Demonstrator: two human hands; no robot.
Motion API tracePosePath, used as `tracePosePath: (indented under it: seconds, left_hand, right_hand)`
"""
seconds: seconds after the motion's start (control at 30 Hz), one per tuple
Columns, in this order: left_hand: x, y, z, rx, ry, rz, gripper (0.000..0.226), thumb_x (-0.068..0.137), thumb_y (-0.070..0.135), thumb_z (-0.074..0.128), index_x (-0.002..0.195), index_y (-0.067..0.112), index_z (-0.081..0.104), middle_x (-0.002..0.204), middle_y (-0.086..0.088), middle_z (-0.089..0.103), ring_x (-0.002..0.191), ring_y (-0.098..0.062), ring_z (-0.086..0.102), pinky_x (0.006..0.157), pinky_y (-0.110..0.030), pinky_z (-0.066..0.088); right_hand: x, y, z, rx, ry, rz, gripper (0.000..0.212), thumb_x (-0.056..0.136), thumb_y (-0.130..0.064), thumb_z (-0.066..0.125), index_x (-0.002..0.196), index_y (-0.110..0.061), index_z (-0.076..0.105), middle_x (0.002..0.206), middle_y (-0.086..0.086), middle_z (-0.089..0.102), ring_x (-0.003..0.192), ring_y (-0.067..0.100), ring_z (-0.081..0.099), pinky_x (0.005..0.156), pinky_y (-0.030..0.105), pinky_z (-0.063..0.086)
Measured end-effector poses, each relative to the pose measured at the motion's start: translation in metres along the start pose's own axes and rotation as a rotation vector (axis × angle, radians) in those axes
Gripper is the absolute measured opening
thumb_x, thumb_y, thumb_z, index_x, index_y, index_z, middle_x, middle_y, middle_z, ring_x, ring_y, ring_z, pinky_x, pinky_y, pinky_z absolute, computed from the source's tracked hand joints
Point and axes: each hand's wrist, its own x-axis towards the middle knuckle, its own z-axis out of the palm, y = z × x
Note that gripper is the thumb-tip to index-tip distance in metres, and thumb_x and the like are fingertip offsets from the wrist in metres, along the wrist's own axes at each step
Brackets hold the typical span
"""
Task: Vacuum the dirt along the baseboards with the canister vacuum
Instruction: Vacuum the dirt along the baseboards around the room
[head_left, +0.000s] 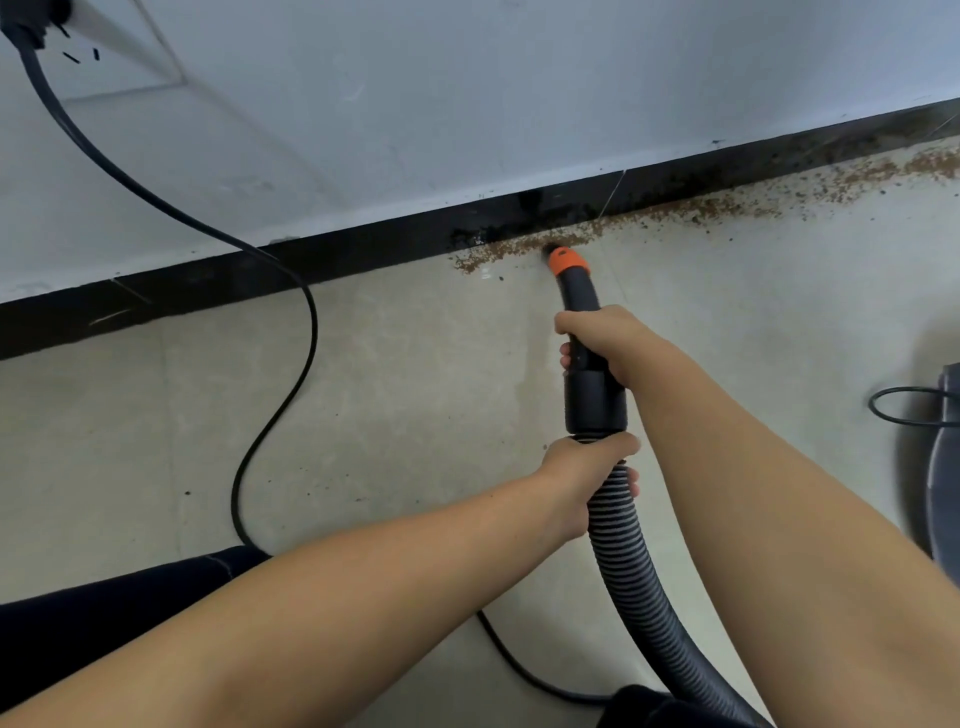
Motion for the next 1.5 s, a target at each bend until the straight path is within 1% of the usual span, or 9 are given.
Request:
tracePosePath:
  seconds: [0.23, 0.5, 0.6, 0.7, 0.87, 1.07, 1.23, 1.37, 1.5]
  left_hand:
    - [0.021, 0.023, 0.011, 0.048, -0.027, 0.013, 0.014, 0.086, 0.016, 0.068, 0.09, 0.008, 0.056, 0.069, -0.007, 0.06, 0.057, -0.017, 0.057, 0.059, -0.026, 0.051]
    - [0.018, 0.01, 0.013, -0.053, 0.065, 0.042, 0.012, 0.086, 0.013, 0.064, 0.092, 0.006, 0.057, 0.068, -0.008, 0.059, 0.056, -0.019, 0.055, 0.061, -0.028, 0.05]
    - [0.012, 0.002, 0.006, -0.1, 0.098, 0.049, 0.024, 0.085, 0.014, 0.066, 0.105, 0.002, 0.062, 0.069, -0.008, 0.062, 0.062, -0.022, 0.058, 0.067, -0.031, 0.052]
    - [0.005, -0.004, -0.004, -0.137, 0.112, 0.059, 0.034, 0.085, 0.014, 0.067, 0.115, -0.001, 0.061, 0.073, -0.009, 0.064, 0.065, -0.023, 0.059, 0.064, -0.029, 0.052]
    - [-0.006, -0.005, -0.01, -0.141, 0.1, 0.072, 0.029, 0.085, 0.014, 0.067, 0.11, 0.001, 0.062, 0.075, -0.009, 0.063, 0.065, -0.023, 0.059, 0.063, -0.029, 0.052]
    - [-0.013, -0.014, 0.002, -0.089, 0.039, 0.058, 0.013, 0.085, 0.01, 0.064, 0.094, 0.006, 0.055, 0.066, -0.009, 0.057, 0.051, -0.017, 0.053, 0.047, -0.021, 0.048]
    - [-0.017, -0.027, 0.01, -0.116, 0.051, 0.037, 0.017, 0.083, 0.014, 0.067, 0.096, 0.006, 0.06, 0.067, -0.007, 0.06, 0.052, -0.017, 0.055, 0.052, -0.022, 0.049]
    - [-0.017, -0.025, 0.001, -0.159, 0.097, 0.039, 0.031, 0.083, 0.016, 0.069, 0.11, 0.003, 0.063, 0.072, -0.005, 0.064, 0.061, -0.019, 0.06, 0.056, -0.024, 0.052]
    - [-0.015, -0.014, -0.016, -0.157, 0.144, 0.065, 0.022, 0.084, 0.014, 0.067, 0.103, 0.003, 0.062, 0.069, -0.006, 0.063, 0.061, -0.021, 0.059, 0.059, -0.026, 0.051]
  right_hand:
    - [0.025, -0.012, -0.025, 0.076, 0.073, 0.024, 0.019, 0.085, -0.008, 0.06, 0.099, -0.004, 0.049, 0.066, 0.009, 0.057, 0.037, 0.015, 0.055, 0.043, 0.021, 0.051]
    - [0.023, -0.013, -0.007, -0.046, -0.071, 0.003, 0.014, 0.082, -0.009, 0.061, 0.091, -0.006, 0.051, 0.061, 0.007, 0.058, 0.041, 0.015, 0.057, 0.049, 0.024, 0.053]
    - [0.015, -0.01, 0.009, -0.094, -0.141, -0.014, 0.014, 0.082, -0.01, 0.061, 0.091, -0.007, 0.051, 0.061, 0.007, 0.058, 0.042, 0.016, 0.057, 0.049, 0.026, 0.053]
    - [0.007, -0.007, 0.026, -0.132, -0.193, -0.03, 0.014, 0.081, -0.01, 0.061, 0.091, -0.007, 0.051, 0.058, 0.006, 0.059, 0.043, 0.016, 0.057, 0.051, 0.028, 0.053]
    - [-0.002, -0.005, 0.032, -0.138, -0.201, -0.046, 0.013, 0.081, -0.01, 0.061, 0.091, -0.008, 0.052, 0.061, 0.007, 0.059, 0.044, 0.016, 0.057, 0.052, 0.028, 0.053]
    - [-0.009, 0.006, 0.006, -0.083, -0.108, -0.015, 0.012, 0.082, -0.01, 0.06, 0.089, -0.007, 0.051, 0.064, 0.008, 0.057, 0.045, 0.017, 0.055, 0.058, 0.03, 0.053]
    - [-0.018, 0.01, 0.007, -0.162, -0.189, 0.007, 0.014, 0.083, -0.01, 0.06, 0.093, -0.007, 0.051, 0.062, 0.008, 0.058, 0.046, 0.018, 0.056, 0.055, 0.03, 0.053]
    - [-0.018, 0.007, 0.022, -0.188, -0.219, -0.018, 0.016, 0.083, -0.01, 0.06, 0.095, -0.007, 0.051, 0.063, 0.009, 0.058, 0.046, 0.017, 0.056, 0.053, 0.029, 0.053]
    - [-0.013, 0.002, 0.042, -0.141, -0.193, -0.051, 0.014, 0.083, -0.009, 0.06, 0.093, -0.008, 0.05, 0.064, 0.009, 0.057, 0.045, 0.017, 0.055, 0.053, 0.029, 0.052]
